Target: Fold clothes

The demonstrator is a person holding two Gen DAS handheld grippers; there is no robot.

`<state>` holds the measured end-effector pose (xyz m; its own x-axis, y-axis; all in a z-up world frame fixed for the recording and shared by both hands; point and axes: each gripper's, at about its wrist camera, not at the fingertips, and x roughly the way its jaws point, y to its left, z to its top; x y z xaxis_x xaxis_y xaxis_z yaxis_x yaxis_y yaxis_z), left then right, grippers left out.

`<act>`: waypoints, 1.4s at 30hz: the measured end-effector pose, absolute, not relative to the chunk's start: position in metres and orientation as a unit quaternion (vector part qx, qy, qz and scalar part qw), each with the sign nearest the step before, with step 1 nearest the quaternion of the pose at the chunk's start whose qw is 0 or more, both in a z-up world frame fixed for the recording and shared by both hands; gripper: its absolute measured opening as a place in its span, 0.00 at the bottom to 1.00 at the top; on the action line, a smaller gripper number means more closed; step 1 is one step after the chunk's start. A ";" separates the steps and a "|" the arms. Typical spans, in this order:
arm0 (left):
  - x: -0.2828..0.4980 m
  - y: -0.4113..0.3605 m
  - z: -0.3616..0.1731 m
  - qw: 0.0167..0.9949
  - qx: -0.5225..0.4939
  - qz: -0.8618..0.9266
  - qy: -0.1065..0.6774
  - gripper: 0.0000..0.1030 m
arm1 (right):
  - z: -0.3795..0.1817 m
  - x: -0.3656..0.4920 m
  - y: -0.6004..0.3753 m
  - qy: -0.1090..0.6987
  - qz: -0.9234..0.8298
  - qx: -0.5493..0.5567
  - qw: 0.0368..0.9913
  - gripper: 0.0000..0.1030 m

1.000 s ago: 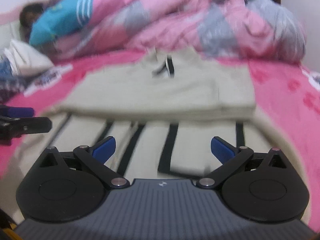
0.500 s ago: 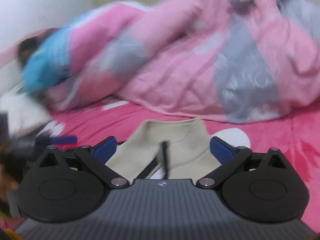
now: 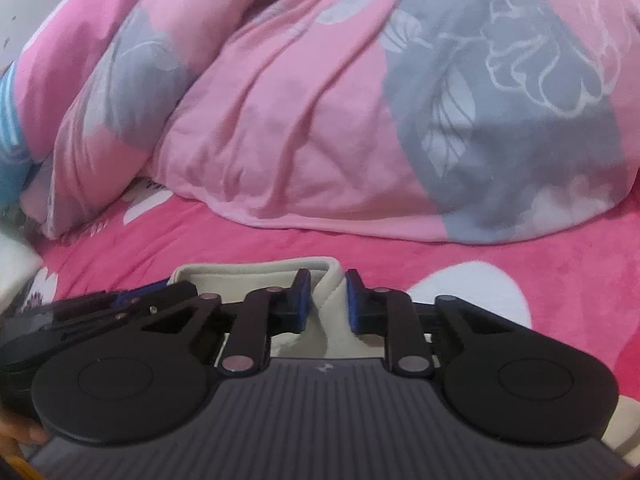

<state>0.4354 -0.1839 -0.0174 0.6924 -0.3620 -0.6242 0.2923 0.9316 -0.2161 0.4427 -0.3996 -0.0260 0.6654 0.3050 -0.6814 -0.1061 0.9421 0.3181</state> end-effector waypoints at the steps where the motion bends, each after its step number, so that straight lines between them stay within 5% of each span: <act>1: 0.430 -0.183 -0.013 0.920 -0.046 -0.184 0.342 0.12 | -0.023 0.436 -0.399 0.389 0.119 0.122 0.905 0.15; 10: 0.360 -0.177 0.012 0.926 0.062 -0.252 0.273 0.12 | 0.005 0.370 -0.393 0.370 0.165 0.029 0.914 0.13; 19: 0.293 -0.191 -0.029 0.888 0.212 -0.292 0.286 0.15 | -0.032 0.305 -0.373 0.380 0.190 -0.139 0.895 0.12; 24: 0.284 -0.161 -0.014 0.879 0.146 -0.323 0.319 0.26 | -0.042 0.286 -0.362 0.353 0.188 -0.219 0.890 0.12; 29: 0.278 -0.119 0.019 0.906 0.056 -0.321 0.269 0.34 | -0.041 0.274 -0.356 0.328 0.188 -0.269 0.886 0.12; 42: 0.315 -0.178 -0.039 0.897 0.138 -0.281 0.312 0.34 | -0.028 0.232 -0.360 0.289 0.204 -0.309 0.883 0.16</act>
